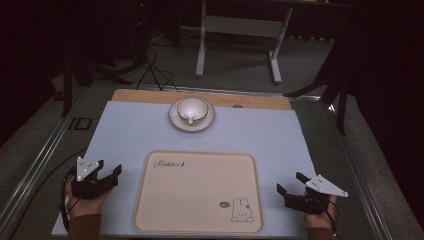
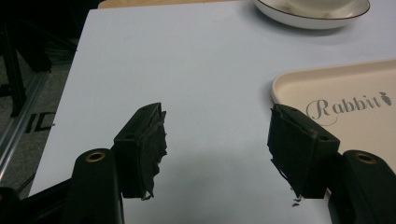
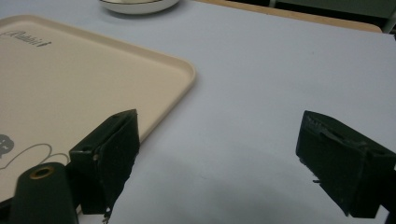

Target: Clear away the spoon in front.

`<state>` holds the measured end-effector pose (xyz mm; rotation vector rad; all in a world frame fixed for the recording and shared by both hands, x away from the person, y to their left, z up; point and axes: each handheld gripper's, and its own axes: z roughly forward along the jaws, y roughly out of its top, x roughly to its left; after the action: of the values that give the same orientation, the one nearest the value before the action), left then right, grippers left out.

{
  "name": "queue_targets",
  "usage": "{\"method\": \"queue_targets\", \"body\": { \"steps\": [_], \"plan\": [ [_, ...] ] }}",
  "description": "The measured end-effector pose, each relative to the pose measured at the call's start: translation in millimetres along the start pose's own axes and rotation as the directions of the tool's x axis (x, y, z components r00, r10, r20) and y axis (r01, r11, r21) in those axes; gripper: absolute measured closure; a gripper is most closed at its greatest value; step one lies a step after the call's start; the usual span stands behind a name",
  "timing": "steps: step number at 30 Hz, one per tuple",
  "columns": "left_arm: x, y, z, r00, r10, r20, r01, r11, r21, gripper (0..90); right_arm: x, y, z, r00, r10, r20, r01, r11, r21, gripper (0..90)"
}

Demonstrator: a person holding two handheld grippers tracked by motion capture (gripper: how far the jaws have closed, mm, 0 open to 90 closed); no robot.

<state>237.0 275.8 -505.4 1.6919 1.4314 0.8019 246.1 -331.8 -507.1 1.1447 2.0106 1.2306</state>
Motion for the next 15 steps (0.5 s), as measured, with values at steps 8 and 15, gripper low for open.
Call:
{"method": "queue_targets", "body": {
  "steps": [8, 15],
  "plan": [
    [1.9, 0.6, 0.2, 0.9999, -0.013, -0.009, 0.014, 0.9999, 0.003, 36.1, 3.6, -0.8, -2.1, 0.9999, -0.001, 0.013, 0.001, 1.0, -0.011, 12.8],
    [0.6, 1.7, 0.8, 0.9998, -0.019, -0.002, 0.019, 0.9998, -0.004, 36.2, 3.2, -0.9, -1.3, 0.9997, 0.0, 0.025, 0.0, 1.0, -0.015, 12.8]
  ]
}}
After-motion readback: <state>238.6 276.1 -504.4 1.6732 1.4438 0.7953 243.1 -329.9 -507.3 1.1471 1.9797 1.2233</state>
